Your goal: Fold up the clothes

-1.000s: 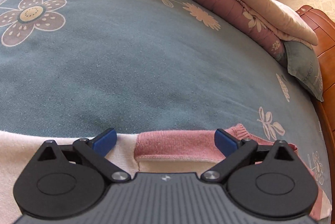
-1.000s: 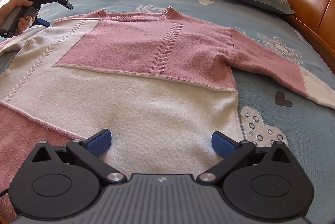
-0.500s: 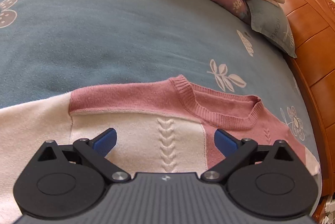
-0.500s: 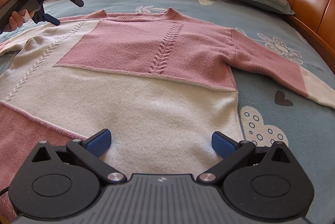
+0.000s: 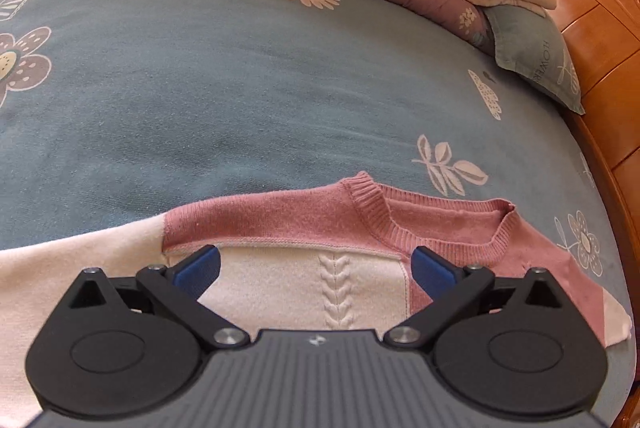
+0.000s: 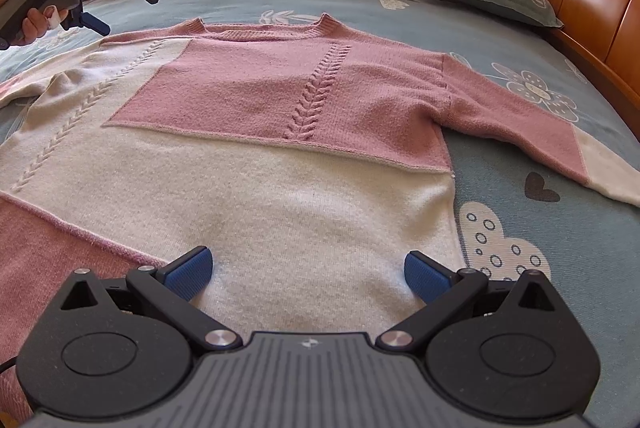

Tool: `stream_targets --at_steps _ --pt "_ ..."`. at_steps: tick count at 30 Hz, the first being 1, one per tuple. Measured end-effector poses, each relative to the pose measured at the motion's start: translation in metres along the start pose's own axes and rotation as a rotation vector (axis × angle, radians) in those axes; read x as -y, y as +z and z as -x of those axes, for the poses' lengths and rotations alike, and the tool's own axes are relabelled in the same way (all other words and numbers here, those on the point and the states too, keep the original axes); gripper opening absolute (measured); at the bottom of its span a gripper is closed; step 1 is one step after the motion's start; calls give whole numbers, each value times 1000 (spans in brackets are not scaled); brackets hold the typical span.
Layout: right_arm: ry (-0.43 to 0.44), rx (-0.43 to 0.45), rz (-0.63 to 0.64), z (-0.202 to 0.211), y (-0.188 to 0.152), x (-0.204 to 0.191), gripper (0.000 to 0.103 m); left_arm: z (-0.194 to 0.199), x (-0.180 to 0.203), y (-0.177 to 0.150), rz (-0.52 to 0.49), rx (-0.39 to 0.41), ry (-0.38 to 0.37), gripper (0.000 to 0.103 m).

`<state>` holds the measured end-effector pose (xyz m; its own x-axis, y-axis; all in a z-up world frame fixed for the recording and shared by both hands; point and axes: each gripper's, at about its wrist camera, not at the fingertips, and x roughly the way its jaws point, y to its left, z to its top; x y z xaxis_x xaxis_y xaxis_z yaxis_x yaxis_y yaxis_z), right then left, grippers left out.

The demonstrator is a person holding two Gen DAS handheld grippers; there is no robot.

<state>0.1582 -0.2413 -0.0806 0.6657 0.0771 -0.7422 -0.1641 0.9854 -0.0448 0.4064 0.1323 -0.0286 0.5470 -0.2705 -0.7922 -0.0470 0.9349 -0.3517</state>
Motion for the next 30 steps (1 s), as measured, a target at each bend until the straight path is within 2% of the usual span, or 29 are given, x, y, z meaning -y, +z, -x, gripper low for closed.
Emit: stream_targets --at_steps 8,10,13,19,20,22,24,25,29,30 --pt "-12 7 4 1 -1 -2 103 16 -50 -51 114 10 44 101" --pt "-11 8 4 1 -1 -2 103 22 -56 -62 115 17 35 101" --pt "-12 9 4 1 -2 -2 103 35 -50 -61 113 17 37 101" --pt "-11 9 3 1 -2 -2 103 38 -6 -64 68 -21 -165 101" --pt "-11 9 3 1 -2 -3 103 34 -1 -67 59 -39 -177 101" --pt "-11 8 5 2 -2 -2 103 24 6 -76 45 -71 -158 101" --pt "-13 6 10 2 -1 -3 103 16 3 -86 20 -63 -64 100" --pt "-14 7 14 2 -2 -3 103 13 0 -90 3 -56 -46 99" --pt "-14 12 22 3 -2 -3 103 25 16 -97 -33 -34 -24 99" --pt "-12 12 20 2 -2 -3 103 30 22 -98 -48 -30 -40 99"
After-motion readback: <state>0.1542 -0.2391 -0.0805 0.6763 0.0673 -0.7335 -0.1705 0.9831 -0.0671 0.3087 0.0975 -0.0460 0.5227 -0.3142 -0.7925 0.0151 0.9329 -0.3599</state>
